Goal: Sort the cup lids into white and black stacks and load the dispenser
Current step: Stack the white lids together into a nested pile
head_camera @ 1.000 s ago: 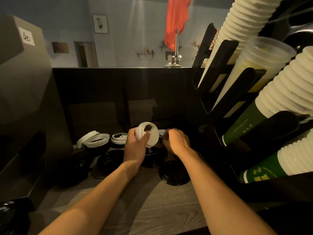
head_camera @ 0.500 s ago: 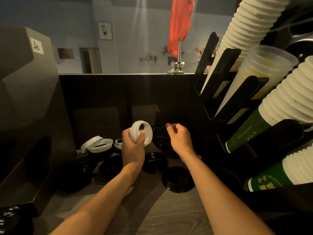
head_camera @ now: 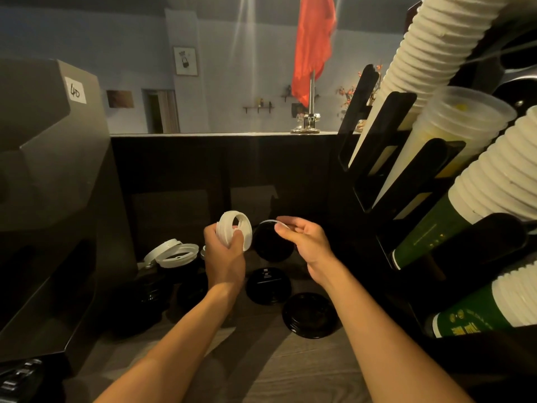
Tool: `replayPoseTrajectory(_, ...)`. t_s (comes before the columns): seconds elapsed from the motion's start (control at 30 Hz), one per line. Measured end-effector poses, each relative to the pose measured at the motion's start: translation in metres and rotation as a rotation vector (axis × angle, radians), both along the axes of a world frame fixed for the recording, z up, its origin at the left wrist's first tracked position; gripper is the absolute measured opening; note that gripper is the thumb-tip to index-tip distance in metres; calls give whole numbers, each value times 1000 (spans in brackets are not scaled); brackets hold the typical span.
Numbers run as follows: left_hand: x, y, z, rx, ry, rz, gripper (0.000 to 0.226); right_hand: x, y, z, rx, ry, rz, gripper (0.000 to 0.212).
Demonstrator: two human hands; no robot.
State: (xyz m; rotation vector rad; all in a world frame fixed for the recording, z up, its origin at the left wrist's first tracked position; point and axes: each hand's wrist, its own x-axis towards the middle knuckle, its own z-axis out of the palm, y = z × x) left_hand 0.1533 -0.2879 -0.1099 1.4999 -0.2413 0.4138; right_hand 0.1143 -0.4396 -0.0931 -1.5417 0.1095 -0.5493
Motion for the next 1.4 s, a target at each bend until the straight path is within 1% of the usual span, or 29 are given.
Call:
replayPoseTrajectory(0.1, 6, 5, 2, 13, 13, 13, 38, -3, 5, 1, -122, 23, 96, 29)
replayPoseTrajectory(0.23, 12, 10, 1, -1, 58, 26, 39, -5, 18, -2, -357, 175, 178, 39)
replayPoseTrajectory(0.3, 13, 10, 2, -9, 90, 18, 40, -6, 20, -2, -437, 221, 205, 36)
replayPoseTrajectory(0.43, 15, 11, 1, -20, 126, -8, 41, -7, 22, -4, -453, 241, 316, 18)
replayPoseTrajectory(0.63, 15, 12, 1, -3, 130, -24, 35, -5, 23, -5, -475, 178, 268, 17)
replayPoseTrajectory(0.83, 16, 13, 2, -6, 139, -28, 30, -4, 20, 0, -386, -17, 173, 28)
replayPoseTrajectory(0.9, 16, 13, 3, -11, 143, -28, 29, -5, 19, 0, -310, -51, 181, 28)
replayPoseTrajectory(1.03, 14, 13, 5, -38, 165, -50, 24, -3, 18, 2, -113, -86, 186, 22)
replayPoseTrajectory(1.17, 11, 13, 6, -77, 171, -123, 24, -2, 17, 4, 113, -82, 195, 25)
replayPoseTrajectory(1.27, 8, 13, 7, -92, 181, -179, 21, -2, 19, 4, 246, -89, 204, 25)
replayPoseTrajectory(1.33, 6, 12, 8, -131, 184, -231, 25, -1, 20, 4, 293, -93, 188, 25)
replayPoseTrajectory(1.4, 2, 12, 10, -143, 198, -307, 35, 0, 22, 5, 317, -101, 155, 23)
